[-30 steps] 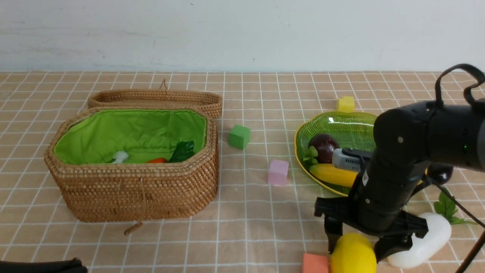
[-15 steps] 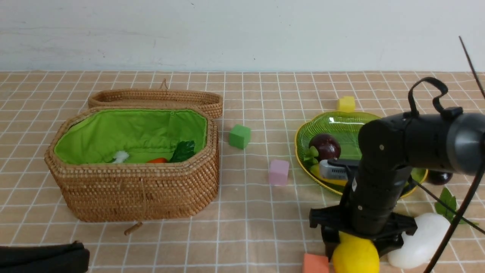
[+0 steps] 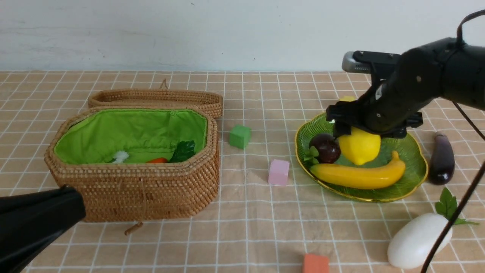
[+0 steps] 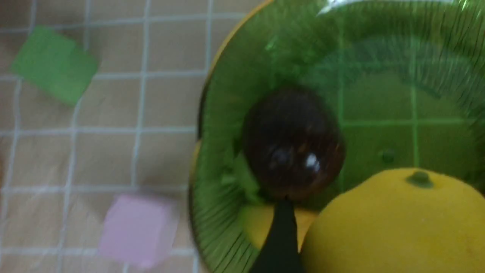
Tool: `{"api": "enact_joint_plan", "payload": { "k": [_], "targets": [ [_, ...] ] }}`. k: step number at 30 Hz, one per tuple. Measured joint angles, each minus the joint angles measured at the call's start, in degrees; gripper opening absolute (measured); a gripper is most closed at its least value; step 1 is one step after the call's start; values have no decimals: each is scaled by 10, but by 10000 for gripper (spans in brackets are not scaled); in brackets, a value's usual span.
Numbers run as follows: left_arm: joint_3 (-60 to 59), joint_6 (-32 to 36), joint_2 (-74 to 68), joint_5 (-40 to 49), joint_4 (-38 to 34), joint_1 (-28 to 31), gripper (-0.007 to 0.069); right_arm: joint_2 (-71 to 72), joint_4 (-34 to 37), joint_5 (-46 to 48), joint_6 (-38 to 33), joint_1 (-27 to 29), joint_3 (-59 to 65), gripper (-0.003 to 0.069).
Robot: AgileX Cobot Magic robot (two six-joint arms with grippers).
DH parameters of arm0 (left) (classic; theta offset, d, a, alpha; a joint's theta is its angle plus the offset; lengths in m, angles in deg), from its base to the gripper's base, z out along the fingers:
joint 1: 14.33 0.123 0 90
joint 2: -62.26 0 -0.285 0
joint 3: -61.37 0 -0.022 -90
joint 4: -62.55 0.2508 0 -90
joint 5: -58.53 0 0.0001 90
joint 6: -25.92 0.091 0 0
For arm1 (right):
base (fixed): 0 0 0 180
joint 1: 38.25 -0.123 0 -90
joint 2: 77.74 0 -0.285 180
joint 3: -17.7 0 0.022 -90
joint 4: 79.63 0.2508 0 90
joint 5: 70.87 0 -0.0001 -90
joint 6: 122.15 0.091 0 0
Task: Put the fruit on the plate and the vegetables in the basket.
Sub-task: Use the right arm to grab a lemon and put it into the right plate, then take a daikon with your right arm and place it on the basket on the left.
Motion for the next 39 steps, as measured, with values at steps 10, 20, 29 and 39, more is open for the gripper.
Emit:
{"api": "enact_joint_plan", "payload": {
  "k": [10, 20, 29, 39],
  "targets": [
    [0, 0, 0, -1, -2, 0, -13, -61, -5, -63, -2, 51, -17, 679],
    [0, 0, 0, -1, -2, 0, -13, 150, -17, 190, -10, 51, 47, 449],
    [0, 0, 0, 19, -3, 0, -13, 296, 22, 127, 154, 81, 321, 386],
    [0, 1, 0, 22, -4, 0, -13, 178, 44, -6, 170, 90, 352, 678]
  ]
}}
